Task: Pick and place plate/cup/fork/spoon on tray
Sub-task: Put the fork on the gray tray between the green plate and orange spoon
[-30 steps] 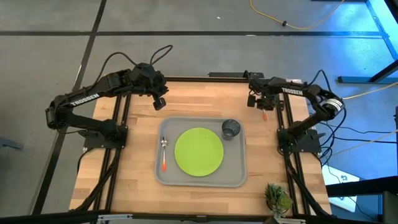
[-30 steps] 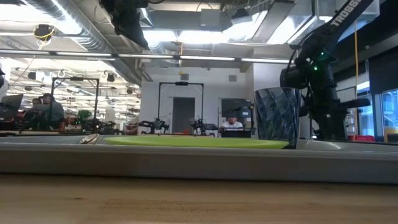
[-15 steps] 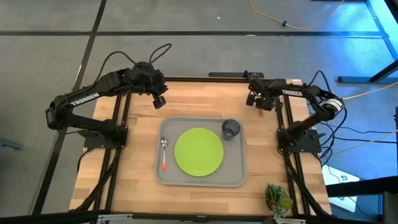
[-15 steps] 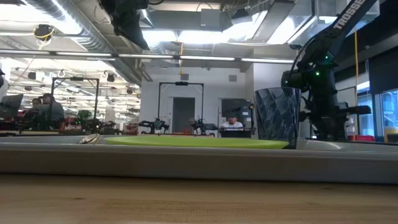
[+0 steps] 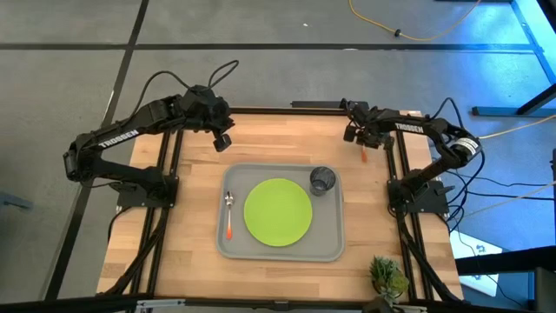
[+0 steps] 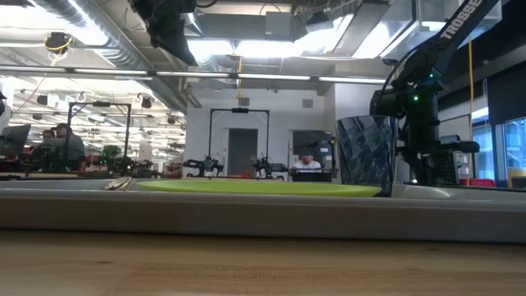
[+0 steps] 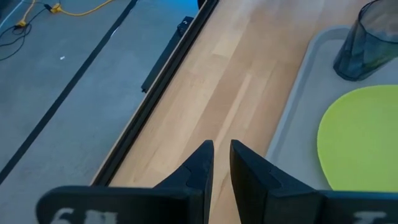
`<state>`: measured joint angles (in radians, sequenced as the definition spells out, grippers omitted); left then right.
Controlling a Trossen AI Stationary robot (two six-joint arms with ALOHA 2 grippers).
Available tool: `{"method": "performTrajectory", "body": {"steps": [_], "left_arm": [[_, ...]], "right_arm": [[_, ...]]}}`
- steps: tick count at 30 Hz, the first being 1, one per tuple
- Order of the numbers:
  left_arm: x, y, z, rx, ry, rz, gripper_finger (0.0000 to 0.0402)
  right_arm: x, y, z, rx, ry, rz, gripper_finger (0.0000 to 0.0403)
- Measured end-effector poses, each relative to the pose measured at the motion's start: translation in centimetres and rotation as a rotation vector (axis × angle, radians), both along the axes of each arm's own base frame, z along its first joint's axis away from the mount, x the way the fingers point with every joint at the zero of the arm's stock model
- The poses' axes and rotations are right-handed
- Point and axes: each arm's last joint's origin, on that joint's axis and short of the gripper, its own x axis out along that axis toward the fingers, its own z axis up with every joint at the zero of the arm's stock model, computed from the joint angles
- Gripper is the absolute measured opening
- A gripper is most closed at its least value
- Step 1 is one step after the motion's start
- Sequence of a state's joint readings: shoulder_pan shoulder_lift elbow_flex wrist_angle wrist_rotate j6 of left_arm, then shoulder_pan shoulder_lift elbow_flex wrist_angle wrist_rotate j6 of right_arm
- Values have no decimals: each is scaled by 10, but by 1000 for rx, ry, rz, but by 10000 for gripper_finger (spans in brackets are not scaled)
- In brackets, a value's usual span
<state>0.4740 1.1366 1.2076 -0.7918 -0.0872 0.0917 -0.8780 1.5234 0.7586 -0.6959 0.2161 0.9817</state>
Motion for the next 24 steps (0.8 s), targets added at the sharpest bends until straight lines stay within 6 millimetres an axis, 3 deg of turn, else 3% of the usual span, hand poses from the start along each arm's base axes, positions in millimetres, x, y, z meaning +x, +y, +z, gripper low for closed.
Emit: {"method": "performTrajectory", "body": {"steps": [24], "left_arm": [[-3, 6, 0, -33, -17, -2, 45]], "right_arm": [[5, -9, -16, 18, 17, 72, 77]]}}
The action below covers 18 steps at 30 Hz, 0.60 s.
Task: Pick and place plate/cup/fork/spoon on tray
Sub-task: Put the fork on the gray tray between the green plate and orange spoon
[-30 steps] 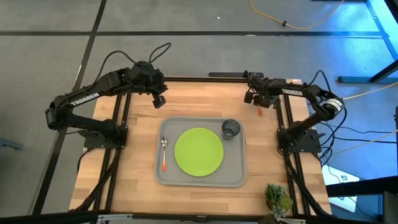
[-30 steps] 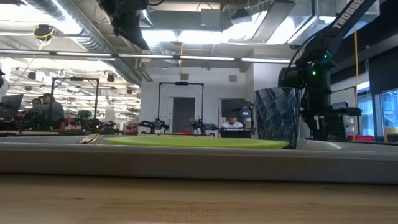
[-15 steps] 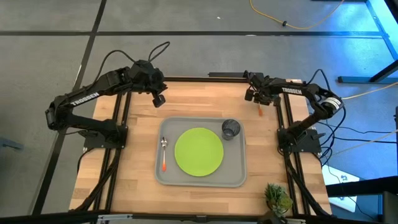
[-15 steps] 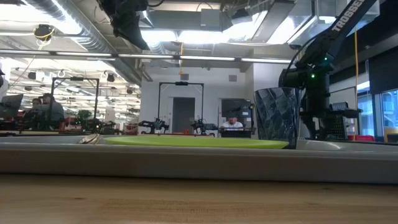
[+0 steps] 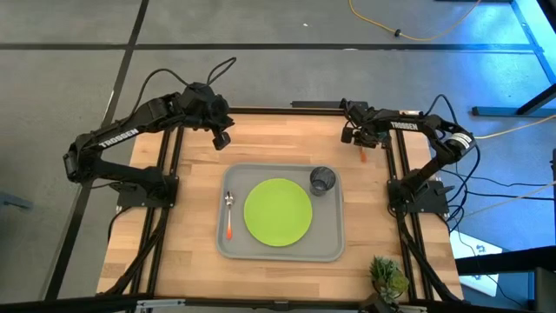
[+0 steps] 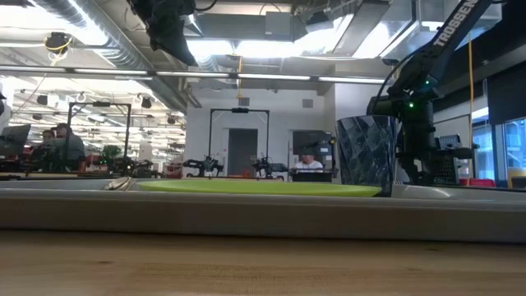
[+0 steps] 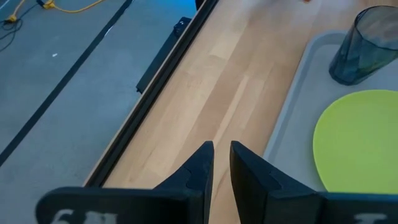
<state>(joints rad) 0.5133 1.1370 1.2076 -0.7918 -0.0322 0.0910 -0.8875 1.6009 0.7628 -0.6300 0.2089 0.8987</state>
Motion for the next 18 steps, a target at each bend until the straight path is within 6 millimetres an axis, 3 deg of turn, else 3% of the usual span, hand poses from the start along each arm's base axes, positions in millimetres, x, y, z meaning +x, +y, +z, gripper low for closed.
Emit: {"method": "performTrajectory", "body": {"steps": [7, 18], "left_arm": [[0, 0, 0, 0, 0, 0, 45], [0, 0, 0, 0, 0, -1, 45]], "right_arm": [[1, -1, 0, 4, -20, 10, 9], [4, 9, 5, 14, -25, 60, 2]]}}
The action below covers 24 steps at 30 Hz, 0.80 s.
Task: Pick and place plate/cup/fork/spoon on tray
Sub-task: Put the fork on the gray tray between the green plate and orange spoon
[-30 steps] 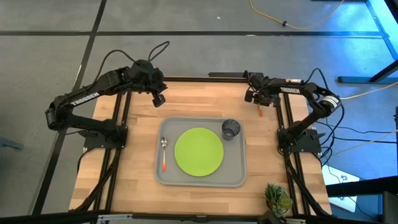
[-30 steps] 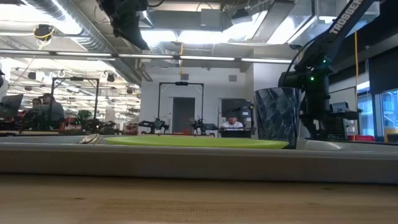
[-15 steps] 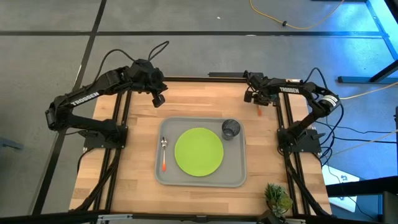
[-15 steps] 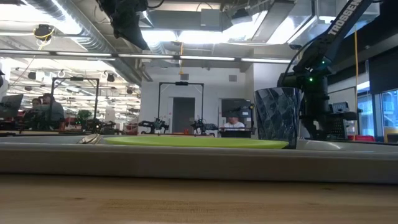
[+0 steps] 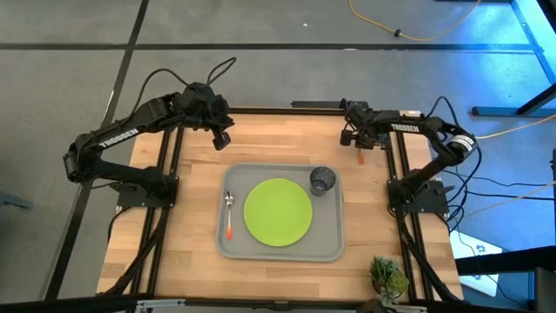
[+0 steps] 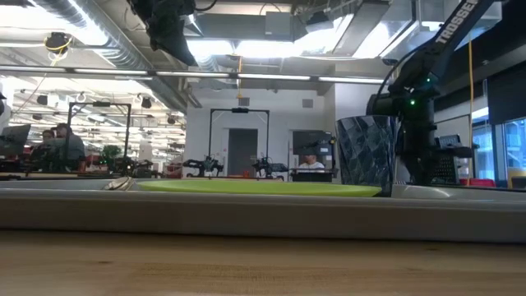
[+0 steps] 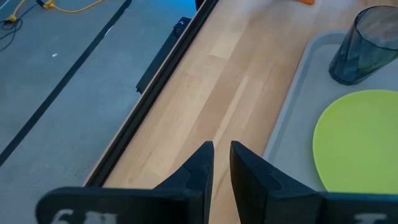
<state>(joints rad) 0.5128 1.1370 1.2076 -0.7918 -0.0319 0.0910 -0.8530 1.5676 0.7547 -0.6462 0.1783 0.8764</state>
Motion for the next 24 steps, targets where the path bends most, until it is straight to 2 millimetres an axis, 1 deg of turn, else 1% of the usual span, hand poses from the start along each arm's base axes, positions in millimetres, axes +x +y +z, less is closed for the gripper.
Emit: {"method": "performTrajectory", "body": {"steps": [8, 16, 20, 24], "left_arm": [[0, 0, 0, 0, 0, -1, 45], [0, 0, 0, 0, 0, -1, 45], [0, 0, 0, 0, 0, -1, 45], [0, 0, 0, 0, 0, -1, 45]], "right_arm": [[-1, 13, 16, -3, 7, 31, 1], [3, 23, 30, -45, -32, 71, 1], [4, 24, 31, -55, -27, 79, 3], [3, 21, 32, -79, -27, 68, 23]]}}
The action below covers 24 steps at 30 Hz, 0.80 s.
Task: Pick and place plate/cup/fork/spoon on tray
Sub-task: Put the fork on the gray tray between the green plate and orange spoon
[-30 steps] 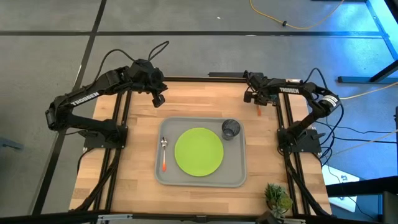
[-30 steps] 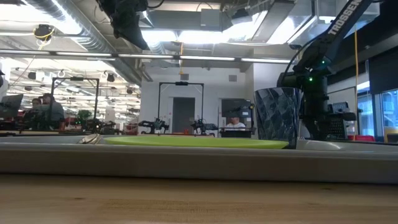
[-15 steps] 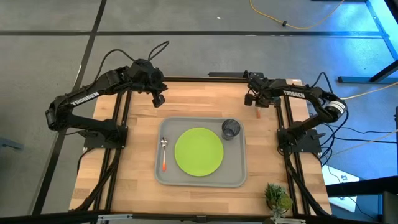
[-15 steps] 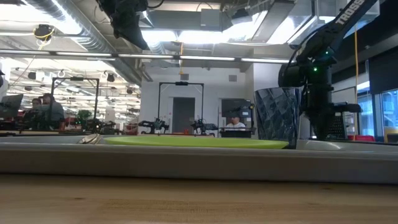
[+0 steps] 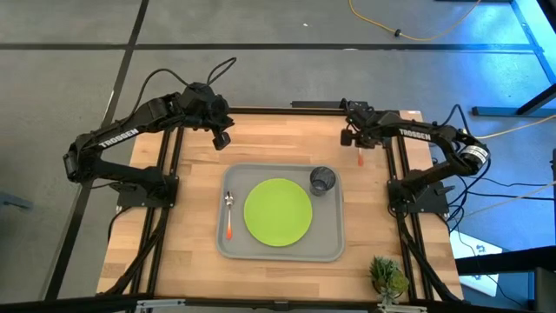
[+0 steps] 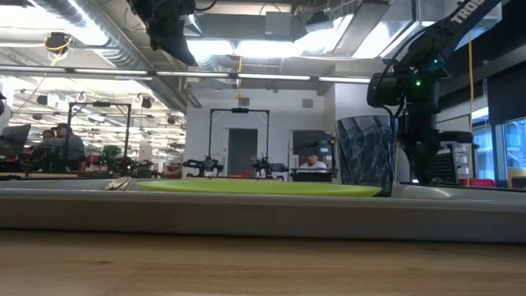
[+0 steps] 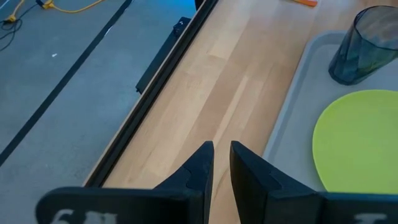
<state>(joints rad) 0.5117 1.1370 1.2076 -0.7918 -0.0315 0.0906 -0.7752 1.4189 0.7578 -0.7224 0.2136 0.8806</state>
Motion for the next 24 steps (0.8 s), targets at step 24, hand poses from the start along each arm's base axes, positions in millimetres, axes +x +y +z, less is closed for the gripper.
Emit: {"method": "performTrajectory", "body": {"steps": [24], "left_arm": [[0, 0, 0, 0, 0, 0, 45]], "right_arm": [[-15, -23, 0, 31, -118, -27, 84]]}}
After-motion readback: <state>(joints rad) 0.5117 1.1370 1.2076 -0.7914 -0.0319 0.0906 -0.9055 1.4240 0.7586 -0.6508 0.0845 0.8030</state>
